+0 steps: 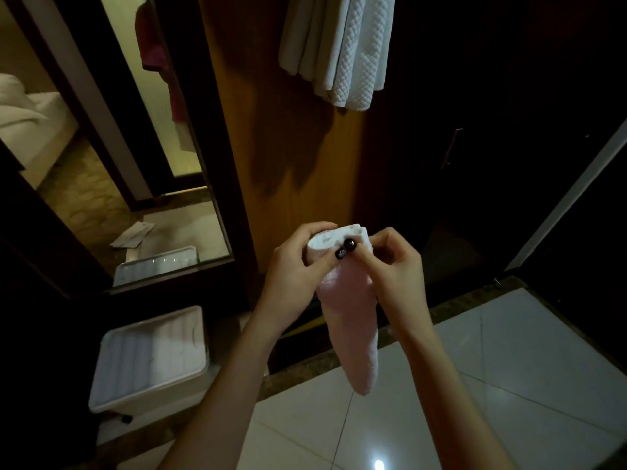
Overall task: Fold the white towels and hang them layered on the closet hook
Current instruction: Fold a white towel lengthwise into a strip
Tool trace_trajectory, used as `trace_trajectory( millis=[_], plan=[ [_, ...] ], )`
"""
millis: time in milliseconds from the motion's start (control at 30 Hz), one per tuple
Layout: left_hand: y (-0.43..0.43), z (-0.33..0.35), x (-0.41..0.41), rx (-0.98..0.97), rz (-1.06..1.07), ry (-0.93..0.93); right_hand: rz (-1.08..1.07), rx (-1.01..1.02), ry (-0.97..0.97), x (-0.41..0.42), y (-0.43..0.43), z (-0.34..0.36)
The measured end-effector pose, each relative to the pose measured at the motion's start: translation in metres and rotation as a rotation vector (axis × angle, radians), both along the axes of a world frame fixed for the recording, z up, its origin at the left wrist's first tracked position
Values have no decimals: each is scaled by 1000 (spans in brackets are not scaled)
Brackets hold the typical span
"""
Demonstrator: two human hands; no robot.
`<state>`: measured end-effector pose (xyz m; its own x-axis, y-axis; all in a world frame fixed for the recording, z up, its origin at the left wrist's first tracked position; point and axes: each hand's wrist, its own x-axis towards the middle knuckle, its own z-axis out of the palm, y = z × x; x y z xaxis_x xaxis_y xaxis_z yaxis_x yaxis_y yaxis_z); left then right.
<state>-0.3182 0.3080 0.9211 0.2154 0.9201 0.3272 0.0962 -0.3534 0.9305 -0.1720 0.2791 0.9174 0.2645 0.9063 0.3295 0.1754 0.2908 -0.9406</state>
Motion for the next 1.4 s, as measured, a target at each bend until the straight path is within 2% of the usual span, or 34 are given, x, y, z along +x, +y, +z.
trace_trajectory(
  millis=[133,267,433,833,967,1100,1400],
  plan=[
    [20,10,10,-41,39,-96,-28,39,-13,8,3,-5],
    [48,27,20,-118,9,-190,3,-21,-97,19,14,-6],
    [79,55,23,-91,-19,-276,-97,20,-95,33,31,3],
    [136,100,36,-204,-306,-433,75,-32,-144,51,58,19],
    [157,112,56,-206,-304,-440,147,-51,-134,55,69,27],
    [187,127,75,-218,-306,-527,189,-73,-169,78,85,32],
    [264,148,103,-231,-292,-677,293,-66,-405,152,140,39]
  ],
)
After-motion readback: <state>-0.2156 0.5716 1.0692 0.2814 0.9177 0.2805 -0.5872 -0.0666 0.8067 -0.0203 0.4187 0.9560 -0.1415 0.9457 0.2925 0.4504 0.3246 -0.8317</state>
